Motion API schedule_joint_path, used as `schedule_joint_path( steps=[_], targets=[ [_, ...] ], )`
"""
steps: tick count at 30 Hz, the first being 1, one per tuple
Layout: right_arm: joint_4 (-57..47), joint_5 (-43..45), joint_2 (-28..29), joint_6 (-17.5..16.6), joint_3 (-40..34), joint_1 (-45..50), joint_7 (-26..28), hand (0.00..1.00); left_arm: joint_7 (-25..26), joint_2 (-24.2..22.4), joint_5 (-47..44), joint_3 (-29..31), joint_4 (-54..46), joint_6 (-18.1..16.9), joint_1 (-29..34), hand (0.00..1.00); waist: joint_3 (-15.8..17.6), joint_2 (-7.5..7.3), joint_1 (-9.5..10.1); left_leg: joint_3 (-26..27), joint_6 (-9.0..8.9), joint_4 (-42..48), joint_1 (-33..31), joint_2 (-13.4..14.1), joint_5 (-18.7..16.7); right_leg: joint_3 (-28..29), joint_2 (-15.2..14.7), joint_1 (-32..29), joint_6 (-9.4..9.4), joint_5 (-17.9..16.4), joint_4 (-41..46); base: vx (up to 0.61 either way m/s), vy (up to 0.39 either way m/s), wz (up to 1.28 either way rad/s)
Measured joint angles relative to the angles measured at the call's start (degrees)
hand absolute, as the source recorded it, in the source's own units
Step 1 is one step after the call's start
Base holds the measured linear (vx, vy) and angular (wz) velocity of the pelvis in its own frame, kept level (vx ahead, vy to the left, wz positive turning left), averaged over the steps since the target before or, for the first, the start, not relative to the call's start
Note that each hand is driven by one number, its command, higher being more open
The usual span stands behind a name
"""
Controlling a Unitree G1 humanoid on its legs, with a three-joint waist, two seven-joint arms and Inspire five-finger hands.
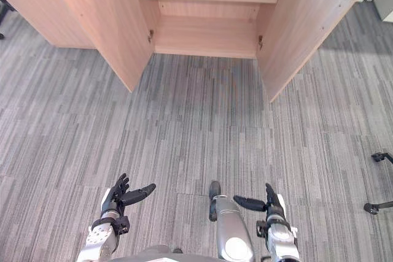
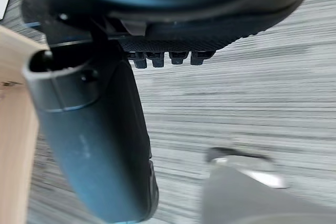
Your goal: Walk over to the cabinet, pick up the folder, carry it to the office cabinet, place the folder inside the office cabinet, then close the office cabinet door
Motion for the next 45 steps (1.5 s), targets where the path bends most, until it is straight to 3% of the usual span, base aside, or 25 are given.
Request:
schedule_joint_path(
  steps=[1, 3, 5, 6, 8, 10, 12, 14, 15, 16, 17, 19, 21, 23, 24, 25, 26, 28, 31, 33, 35, 37, 39, 40, 45],
  targets=[
    [-0.2, 0.0, 1.0, 0.0, 0.0, 0.0, -0.1, 1.0, -0.1, -0.1, 0.0, 0.7, -0.3, -0.3, 0.3, 1.0, 0.1, -0.02, 0.96, 3.4, 2.0, 11.7, -4.6, 2.7, -2.3, 0.6, 1.3, 6.0, -0.46, -0.3, -4.0, 0.68, -0.181, -0.01],
    [-1.1, 0.2, 2.3, -0.2, 0.0, -0.3, -0.4, 1.0, 0.0, -0.5, 0.0, 1.8, -0.6, -0.4, 0.2, 1.0, 0.8, -1.64, 2.62, 8.4, 4.76, 18.6, -11.9, 5.3, -6.1, 2.0, 2.1, 13.0, -1.1, -0.8, -9.6, 0.49, -0.1, -0.22],
    [-0.9, 1.6, 2.7, -0.5, 0.0, -1.7, -0.4, 1.0, -0.1, -0.6, 0.0, 1.8, -0.7, -0.4, -0.2, 1.0, 1.1, -2.48, 3.86, 12.2, 8.4, 11.3, -20.5, 4.9, -8.6, 3.6, 1.6, 18.6, -1.33, -1.7, -14.6, 0.45, -0.025, -0.29],
    [-0.4, 2.0, 2.7, -0.6, -0.3, -2.2, -0.4, 1.0, -0.1, -0.6, 0.0, 1.8, -0.5, -0.4, -0.1, 1.0, 1.2, -2.66, 4.11, 12.0, 8.29, 6.1, -22.2, 3.9, -8.5, 3.9, 1.3, 19.7, -0.65, -1.6, -15.1, 0.57, 0.033, -0.44],
    [2.1, 2.7, 2.6, -0.7, -2.5, -3.2, -0.7, 1.0, -0.1, -1.0, 0.0, 1.8, 0.2, 0.3, 0.4, 1.0, 1.1, -2.64, 5.3, 8.4, 6.72, -22.0, -24.2, -0.5, -1.5, 6.2, -0.2, 24.4, 1.67, -4.4, -17.0, 0.57, 0.118, -0.51],
    [3.9, 4.0, 2.6, -0.6, -2.8, -2.8, -0.9, 1.0, 0.1, -0.7, 0.0, 1.8, 0.6, 0.4, 0.8, 1.0, 0.2, -3.14, 6.22, 7.0, 7.38, -24.8, -24.4, -1.9, 8.6, 8.5, -1.1, 26.8, 3.57, -6.7, -17.8, 0.52, 0.203, -0.6],
    [4.8, 4.3, 2.6, -0.5, -2.8, -2.6, -0.6, 1.0, 0.1, -0.5, 0.1, 2.0, 2.3, 0.5, -0.8, 1.0, -0.7, -4.33, 5.4, 6.7, 12.26, -23.7, -24.3, -4.5, 8.6, 9.0, -4.3, 25.4, 4.02, -7.2, -13.7, 0.62, 0.245, -0.2],
    [6.0, 4.5, 2.8, -0.4, -3.2, -2.4, -0.6, 1.0, 0.0, -0.6, 0.9, 1.9, 2.4, 0.6, -1.4, 1.0, -0.6, -4.78, 4.46, 8.0, 13.22, -22.1, -21.6, -5.7, 4.8, 11.5, -5.8, 20.3, 5.51, -7.5, 1.7, 0.61, 0.251, -0.11],
    [6.9, 4.5, 3.4, -0.3, -3.6, -2.1, -0.5, 1.0, 0.1, -0.5, 1.3, 1.8, 2.9, 0.6, -1.2, 1.0, -0.7, -5.47, 4.34, 8.8, 13.77, -22.2, -17.2, -6.9, 1.9, 13.1, -7.5, 16.0, 12.18, -4.9, 16.1, 0.59, 0.203, -0.17],
    [7.2, 4.5, 4.0, -0.2, -3.7, -1.3, -0.5, 1.0, 0.1, -0.1, 1.6, 1.2, 3.6, 0.7, -1.2, 1.0, -0.7, -5.56, 3.43, 8.7, 14.22, -22.7, -12.3, -7.6, -0.7, 13.5, -8.5, 12.3, 16.21, -3.1, 29.6, 0.59, 0.177, -0.08],
    [7.4, 4.5, 4.2, 0.1, -3.6, -1.2, -0.5, 1.0, 0.1, 0.2, 1.6, 1.0, 3.7, 0.7, -1.0, 1.0, -0.7, -5.5, 3.12, 8.7, 14.48, -23.3, -9.9, -7.8, -1.5, 13.0, -8.7, 10.6, 15.44, -3.5, 34.5, 0.57, 0.129, 0.01],
    [7.2, 4.5, 4.7, 0.2, -1.2, -1.5, 0.1, 1.0, 0.2, 1.4, 1.6, -0.2, 3.8, 0.6, -1.3, 1.0, -0.9, -4.93, 2.41, 8.7, 14.48, -28.4, -1.6, -7.3, -2.4, 8.2, -9.3, 3.7, 8.96, -7.2, 39.2, 0.56, 0.062, -0.07],
    [7.2, 4.4, 4.8, 0.2, -0.3, -2.4, 0.6, 1.0, 0.2, 1.9, 1.6, -0.3, 3.9, 0.6, -2.6, 1.0, -0.5, -4.12, 1.86, 8.6, 13.98, -31.8, 3.4, -5.3, -2.7, 2.5, -8.3, -1.5, 5.8, -9.5, 30.4, 0.58, -0.075, 0.07],
    [7.0, 4.4, 4.7, 0.1, -0.3, -2.8, 0.6, 1.0, 0.2, 2.1, 1.5, -0.3, 4.1, 0.6, -3.4, 1.0, -0.4, -3.94, 1.6, 8.3, 13.42, -32.2, 5.6, -3.6, -3.0, -0.8, -7.5, -4.4, 5.51, -8.8, 17.4, 0.47, -0.142, 0.23],
    [6.9, 4.4, 4.6, 0.1, -0.3, -2.9, 0.6, 1.0, 0.1, 2.3, 1.6, -0.3, 4.0, 0.5, -3.6, 1.0, -0.4, -3.99, 1.49, 8.2, 12.19, -32.2, 6.8, -2.7, -3.7, -1.2, -6.6, -4.9, 5.45, -6.2, 8.7, 0.51, -0.214, 0.36],
    [6.9, 4.4, 4.6, 0.1, -0.3, -2.0, 0.5, 1.0, 0.1, 2.9, 1.6, -0.2, 4.1, 0.5, -3.3, 1.0, -0.9, -4.88, 1.49, 8.0, 9.51, -32.4, 8.6, -2.6, -5.3, -0.4, -5.8, -4.6, 5.12, 0.6, -3.0, 0.66, -0.289, 0.42],
    [7.1, 4.4, 4.5, 0.1, -0.4, -0.6, 0.5, 1.0, 0.1, 3.1, 1.6, -0.3, 4.4, 0.5, -2.4, 1.0, -1.9, -6.4, 1.24, 7.3, 6.29, -32.2, 11.0, -3.0, -8.0, 1.9, -5.9, -4.3, 3.76, 12.7, -6.8, 0.67, -0.299, 0.36],
    [7.8, 4.3, 2.9, 0.4, -0.6, -1.6, 0.3, 1.0, 0.0, 1.2, 1.6, -0.3, 6.5, 0.8, -2.3, 1.0, -2.1, -3.73, 1.0, 6.3, 4.78, -28.1, 11.0, -0.1, -8.8, 1.5, -4.3, -5.4, 2.02, 8.6, -0.3, 0.42, -0.207, 0.08],
    [7.0, 4.3, 2.8, 0.7, -1.6, -0.6, 0.4, 1.0, 0.0, -1.3, 1.6, -0.1, 6.3, 0.8, -1.6, 1.0, -1.9, -2.5, 0.72, 3.9, 0.77, -0.4, 1.1, 5.4, -6.2, -0.3, -2.1, 0.5, 0.9, 2.9, 0.3, 0.48, -0.311, 0.12],
    [5.7, 4.5, 3.4, 0.6, -1.7, 0.8, 0.1, 1.0, 0.0, -2.4, 1.6, -0.1, 6.0, 0.8, -1.1, 1.0, -2.0, -2.21, 2.03, 5.8, 1.31, 8.3, -3.0, 8.4, -7.9, -0.5, 0.2, 6.4, 0.13, 2.5, -3.4, 0.39, -0.189, -0.15],
    [5.4, 4.6, 3.3, 0.5, -2.2, 0.5, 0.0, 1.0, -0.1, -3.7, 1.6, -0.3, 5.7, 0.8, -1.2, 1.0, -2.1, -2.45, 2.09, 8.2, 2.98, 3.3, -5.6, 7.6, -9.2, 0.2, 0.7, 9.8, 0.13, 2.5, -6.6, 0.32, -0.101, -0.3],
    [4.8, 4.8, 3.3, 0.1, -3.1, -0.9, -0.3, 1.0, -0.4, -4.3, 1.6, -0.6, 4.5, 0.8, -1.1, 1.0, -2.3, -2.2, 2.3, 8.0, 3.43, -11.7, -6.0, 4.3, -9.1, 2.6, 0.8, 11.2, 0.47, 2.7, -8.4, 0.32, 0.005, -0.56],
    [4.8, 5.5, 3.3, -0.3, -3.3, -1.4, -0.3, 1.0, -0.3, -4.1, 1.6, -0.5, 3.6, 0.7, -1.5, 1.0, -2.6, -1.62, 2.29, 7.2, 4.33, -22.5, -5.7, 2.8, -5.2, 4.4, 1.1, 11.7, 1.12, 2.8, -9.0, 0.28, 0.088, -0.55],
    [5.0, 5.8, 3.8, -0.2, -4.1, -1.3, -0.3, 1.0, -0.2, -3.7, 1.6, -0.5, 3.6, 0.7, -2.0, 1.0, -2.7, -1.5, 2.7, 7.9, 6.83, -25.2, -4.3, 2.4, -0.8, 5.8, 1.3, 12.3, 1.75, 2.6, -9.4, 0.27, 0.168, -0.38],
    [4.9, 6.0, 4.2, -0.2, -5.0, 2.3, -0.4, 1.0, 0.1, -1.8, 3.2, -0.5, -4.0, 0.7, -1.6, 1.0, -3.3, -1.98, 2.59, 8.5, 7.97, -30.6, -0.7, -0.9, 0.0, 6.2, -1.2, 15.1, 4.12, 2.9, -13.4, 0.16, 0.135, -0.01]
  ],
)
